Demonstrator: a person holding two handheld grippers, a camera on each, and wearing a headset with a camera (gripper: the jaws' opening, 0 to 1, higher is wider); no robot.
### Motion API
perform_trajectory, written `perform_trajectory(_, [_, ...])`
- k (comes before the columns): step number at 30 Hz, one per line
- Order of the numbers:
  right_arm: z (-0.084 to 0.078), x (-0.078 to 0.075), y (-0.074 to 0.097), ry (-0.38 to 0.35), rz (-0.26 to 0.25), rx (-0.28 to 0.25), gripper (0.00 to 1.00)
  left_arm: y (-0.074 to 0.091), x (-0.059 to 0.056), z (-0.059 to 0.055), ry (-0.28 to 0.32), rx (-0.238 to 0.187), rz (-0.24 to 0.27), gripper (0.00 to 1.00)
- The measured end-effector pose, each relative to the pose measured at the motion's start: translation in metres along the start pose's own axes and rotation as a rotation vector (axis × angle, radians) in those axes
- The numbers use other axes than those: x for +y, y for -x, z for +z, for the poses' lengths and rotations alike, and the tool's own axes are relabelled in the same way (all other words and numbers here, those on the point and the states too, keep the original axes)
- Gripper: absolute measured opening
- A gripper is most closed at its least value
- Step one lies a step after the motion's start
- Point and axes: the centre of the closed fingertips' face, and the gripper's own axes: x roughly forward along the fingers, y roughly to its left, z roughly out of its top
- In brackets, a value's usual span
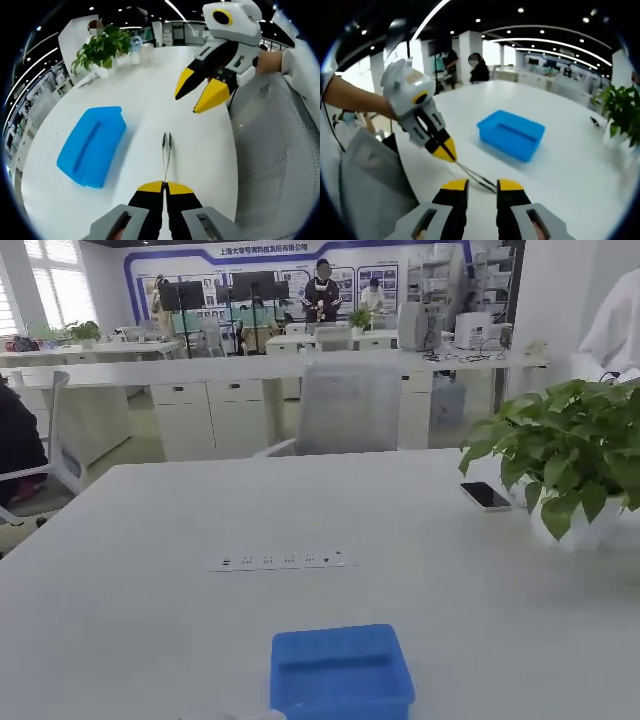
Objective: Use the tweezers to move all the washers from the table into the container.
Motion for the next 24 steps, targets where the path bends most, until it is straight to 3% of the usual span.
perform_trajectory(5, [0.001, -0.002, 0.0, -0.032, -0.005, -0.01, 0.19, -0.013, 0.01, -0.011, -0.061, 0.094, -0.023, 0.0])
perform_trajectory(8, [0.001, 0.0, -0.001, -0.033, 0.003, -0.009, 0.19, -0.019, 0.012, -0.014, -0.068, 0.12, -0.034, 0.0])
perform_trajectory(11, [0.001, 0.002, -0.001, -0.029, 0.008, -0.008, 0.19, -0.023, 0.011, -0.021, -0.123, 0.16, -0.03, 0.0])
perform_trajectory(20, [0.001, 0.005, -0.002, -0.032, 0.023, -0.01, 0.23, -0.023, 0.011, -0.022, -0.128, 0.157, -0.04, 0.0])
perform_trajectory(22, [0.002, 0.006, 0.0, -0.043, 0.027, -0.018, 0.23, -0.021, 0.017, -0.021, -0.11, 0.154, 0.012, 0.05])
perform_trajectory(24, [0.004, 0.004, 0.0, -0.062, 0.021, -0.029, 0.25, -0.019, 0.019, -0.024, -0.075, 0.159, 0.034, 0.11])
